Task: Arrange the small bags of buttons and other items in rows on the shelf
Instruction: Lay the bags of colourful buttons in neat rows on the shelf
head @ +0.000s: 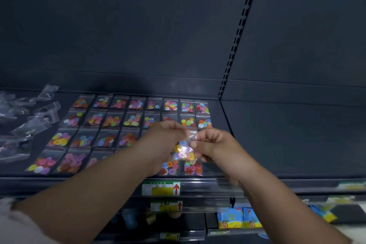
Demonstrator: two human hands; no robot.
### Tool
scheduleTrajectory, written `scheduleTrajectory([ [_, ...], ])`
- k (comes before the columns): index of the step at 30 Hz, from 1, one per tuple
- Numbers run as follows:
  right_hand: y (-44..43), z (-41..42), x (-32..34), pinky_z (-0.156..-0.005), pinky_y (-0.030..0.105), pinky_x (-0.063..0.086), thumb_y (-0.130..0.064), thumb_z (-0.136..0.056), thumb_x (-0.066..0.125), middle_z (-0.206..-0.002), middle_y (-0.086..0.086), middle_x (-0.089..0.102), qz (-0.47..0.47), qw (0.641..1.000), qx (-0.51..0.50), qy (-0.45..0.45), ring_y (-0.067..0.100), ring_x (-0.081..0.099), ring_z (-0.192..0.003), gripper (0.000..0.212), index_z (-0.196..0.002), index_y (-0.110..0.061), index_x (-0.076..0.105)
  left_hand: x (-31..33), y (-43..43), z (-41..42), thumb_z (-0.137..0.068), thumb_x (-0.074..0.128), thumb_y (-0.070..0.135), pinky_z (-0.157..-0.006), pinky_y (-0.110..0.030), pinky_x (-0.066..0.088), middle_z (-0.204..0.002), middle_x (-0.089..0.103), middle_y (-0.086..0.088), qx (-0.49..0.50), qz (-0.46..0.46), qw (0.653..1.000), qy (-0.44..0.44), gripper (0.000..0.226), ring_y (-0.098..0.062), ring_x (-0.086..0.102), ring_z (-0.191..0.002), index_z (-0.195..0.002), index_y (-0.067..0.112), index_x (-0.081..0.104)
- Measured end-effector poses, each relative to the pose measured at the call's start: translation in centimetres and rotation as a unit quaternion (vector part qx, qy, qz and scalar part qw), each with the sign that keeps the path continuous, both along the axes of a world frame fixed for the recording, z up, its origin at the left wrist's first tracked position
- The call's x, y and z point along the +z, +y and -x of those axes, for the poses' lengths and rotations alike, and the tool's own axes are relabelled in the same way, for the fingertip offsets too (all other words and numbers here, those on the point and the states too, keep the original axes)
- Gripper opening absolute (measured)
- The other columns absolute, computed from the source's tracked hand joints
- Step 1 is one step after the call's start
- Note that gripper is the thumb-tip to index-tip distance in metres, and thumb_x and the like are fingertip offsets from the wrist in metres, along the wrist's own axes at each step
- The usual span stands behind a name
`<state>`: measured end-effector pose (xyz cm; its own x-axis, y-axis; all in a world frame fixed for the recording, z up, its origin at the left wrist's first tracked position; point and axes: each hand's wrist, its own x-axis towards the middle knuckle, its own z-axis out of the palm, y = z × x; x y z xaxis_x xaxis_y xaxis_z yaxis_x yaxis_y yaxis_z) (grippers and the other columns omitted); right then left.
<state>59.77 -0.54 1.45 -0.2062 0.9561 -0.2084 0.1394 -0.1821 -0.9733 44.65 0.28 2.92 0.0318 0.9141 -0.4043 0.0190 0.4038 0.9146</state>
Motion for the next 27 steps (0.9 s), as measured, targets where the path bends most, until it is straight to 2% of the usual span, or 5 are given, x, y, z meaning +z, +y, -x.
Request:
scheduleTrajectory([
  [6,0.0,-2.7,-0.2,-0.053,0.023,0.043,-0.004,-0.083,0.066,-0.055,-0.003,0.06,0.04,0.998,-0.047,-0.011,0.007,0.053,-0.049,0.014,-0.074,-0.013,0.062,-0.3,0.0,-1.5,-0.087,0.064,0.009,-0.065,-0.029,0.057,-0.088,0.066,-0.009,-0.028,-0.004,1.0,-0.008,0.007,-0.018,0.063,-0.077,-0.084,0.014,0.061],
  [10,0.3,-4.8,-0.9,-0.051,0.022,0.042,-0.003,-0.086,0.062,-0.057,0.002,0.058,0.052,0.994,-0.083,-0.053,0.009,0.052,-0.049,0.018,-0.072,-0.013,0.059,-1.7,0.2,-1.0,-0.089,0.06,0.012,-0.071,-0.028,0.054,-0.094,0.066,-0.005,-0.07,-0.087,0.985,0.13,0.004,-0.014,0.062,-0.078,-0.089,0.016,0.062],
  [17,0.6,-5.4,-2.6,-0.051,0.021,0.045,-0.003,-0.085,0.063,-0.06,0.005,0.058,0.038,0.983,-0.085,-0.161,0.012,0.051,-0.05,0.012,-0.075,-0.01,0.061,-3.3,-0.7,-0.4,-0.093,0.056,0.025,-0.078,-0.02,0.044,-0.107,0.059,0.008,-0.194,-0.263,0.863,0.386,0.021,-0.006,0.054,-0.093,-0.113,0.022,0.061],
  [23,0.8,-5.3,-3.4,-0.07,0.031,0.051,-0.02,-0.077,0.071,-0.081,0.001,0.067,-0.034,0.918,-0.051,-0.391,0.017,0.062,-0.077,0.013,-0.081,-0.019,0.059,-4.1,-1.0,-0.5,-0.093,0.051,0.023,-0.08,-0.028,0.044,-0.1,0.055,0.003,-0.242,-0.331,0.79,0.456,0.018,-0.011,0.046,-0.093,-0.105,0.019,0.064],
  [27,0.4,-5.4,-3.3,-0.07,0.029,0.049,-0.026,-0.08,0.07,-0.087,-0.002,0.064,-0.073,0.892,-0.049,-0.443,0.017,0.061,-0.082,0.02,-0.092,-0.02,0.056,-4.5,-0.9,-0.4,-0.093,0.051,0.024,-0.084,-0.032,0.045,-0.102,0.056,0.003,-0.259,-0.34,0.77,0.474,0.02,-0.014,0.046,-0.098,-0.108,0.019,0.064],
])
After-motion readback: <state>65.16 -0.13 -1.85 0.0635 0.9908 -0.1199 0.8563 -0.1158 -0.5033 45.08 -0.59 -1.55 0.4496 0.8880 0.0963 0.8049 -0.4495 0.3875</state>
